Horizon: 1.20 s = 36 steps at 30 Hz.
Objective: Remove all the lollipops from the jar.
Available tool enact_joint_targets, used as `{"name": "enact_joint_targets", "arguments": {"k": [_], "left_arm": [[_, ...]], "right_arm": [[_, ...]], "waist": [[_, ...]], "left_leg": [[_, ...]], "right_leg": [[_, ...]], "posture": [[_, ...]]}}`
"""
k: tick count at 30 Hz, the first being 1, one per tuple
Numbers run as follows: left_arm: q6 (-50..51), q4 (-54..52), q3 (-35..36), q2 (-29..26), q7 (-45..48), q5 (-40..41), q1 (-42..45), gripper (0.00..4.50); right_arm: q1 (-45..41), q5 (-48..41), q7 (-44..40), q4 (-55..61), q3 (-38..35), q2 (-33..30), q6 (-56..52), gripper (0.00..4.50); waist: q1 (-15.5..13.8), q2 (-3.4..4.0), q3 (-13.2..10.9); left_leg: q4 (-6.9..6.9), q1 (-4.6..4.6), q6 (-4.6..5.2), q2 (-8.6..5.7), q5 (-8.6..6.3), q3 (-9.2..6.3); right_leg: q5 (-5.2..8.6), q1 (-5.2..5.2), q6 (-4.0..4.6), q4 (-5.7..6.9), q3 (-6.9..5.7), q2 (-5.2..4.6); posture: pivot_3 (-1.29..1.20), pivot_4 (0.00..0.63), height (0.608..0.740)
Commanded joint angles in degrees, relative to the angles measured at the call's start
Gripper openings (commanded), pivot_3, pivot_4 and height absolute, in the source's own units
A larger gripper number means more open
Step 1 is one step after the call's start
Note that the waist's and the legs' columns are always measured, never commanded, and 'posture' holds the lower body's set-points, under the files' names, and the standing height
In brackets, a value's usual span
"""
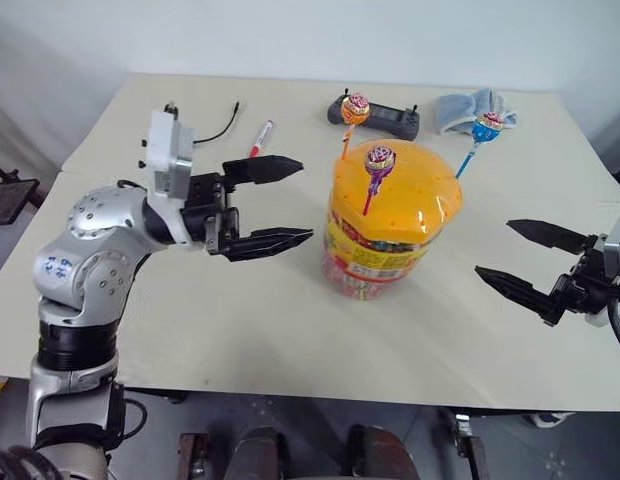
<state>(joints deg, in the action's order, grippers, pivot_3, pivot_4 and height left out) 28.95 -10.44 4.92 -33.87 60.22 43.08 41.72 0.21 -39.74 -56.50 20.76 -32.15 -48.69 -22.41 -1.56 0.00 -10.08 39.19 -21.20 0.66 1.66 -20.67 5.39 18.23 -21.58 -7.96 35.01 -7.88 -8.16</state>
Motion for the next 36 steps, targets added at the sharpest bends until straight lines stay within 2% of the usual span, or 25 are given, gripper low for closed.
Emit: {"name": "enact_joint_targets", "arguments": {"k": [1,7,10,13,26,36], "left_arm": [[-1.87,1.87,-1.81,1.89,3.27,-0.16,4.31,4.50],[-1.04,4.43,-5.15,3.54,9.05,-0.09,6.76,4.50],[-1.65,6.74,-8.00,5.68,8.90,-2.99,9.22,4.50],[-5.25,9.94,-8.30,8.74,9.41,-4.94,10.61,3.93],[-9.26,20.66,-10.18,13.79,12.12,-10.78,15.88,0.03],[-11.50,24.05,-7.71,15.09,13.09,-11.03,20.31,0.03]], "right_arm": [[-0.02,-0.44,1.41,1.49,-2.73,0.54,1.58,4.47],[2.42,0.35,2.88,2.66,-3.66,1.89,3.13,4.47],[3.88,0.18,3.50,3.52,-4.49,2.23,3.34,4.47],[4.83,-0.46,4.15,4.62,-5.23,2.54,3.25,4.50],[6.62,-1.40,5.68,6.72,-8.18,2.79,3.55,4.50],[5.22,-1.44,5.78,6.19,-8.35,2.40,4.04,4.50]], "waist": [[-0.13,-0.03,-0.01],[-0.05,-0.02,-0.02],[-0.28,-0.04,-0.02],[-0.54,-0.04,-0.02],[-0.95,-0.04,-0.02],[-1.37,-0.04,-0.03]], "left_leg": [[0.01,-0.02,0.00,0.00,0.00,-0.01],[0.03,-0.01,0.04,-0.01,-0.02,0.00],[0.05,-0.02,0.04,-0.01,-0.02,-0.01],[0.15,-0.06,0.08,-0.02,-0.04,-0.02],[0.30,-0.10,0.14,-0.01,-0.08,-0.01],[0.51,-0.18,0.21,-0.01,-0.12,-0.01]], "right_leg": [[0.00,0.00,0.00,0.00,-0.01,0.00],[0.00,0.00,0.00,0.01,-0.01,0.00],[0.00,0.00,0.00,0.02,0.00,0.00],[0.00,0.01,0.00,0.04,0.00,0.00],[0.00,0.00,0.00,0.09,0.00,0.00],[0.00,0.00,-0.01,0.14,0.00,0.00]], "posture": [[0.00,0.150,0.740],[0.00,0.150,0.740],[0.00,0.150,0.740],[0.00,0.150,0.740],[0.00,0.150,0.740],[0.00,0.150,0.740]]}}
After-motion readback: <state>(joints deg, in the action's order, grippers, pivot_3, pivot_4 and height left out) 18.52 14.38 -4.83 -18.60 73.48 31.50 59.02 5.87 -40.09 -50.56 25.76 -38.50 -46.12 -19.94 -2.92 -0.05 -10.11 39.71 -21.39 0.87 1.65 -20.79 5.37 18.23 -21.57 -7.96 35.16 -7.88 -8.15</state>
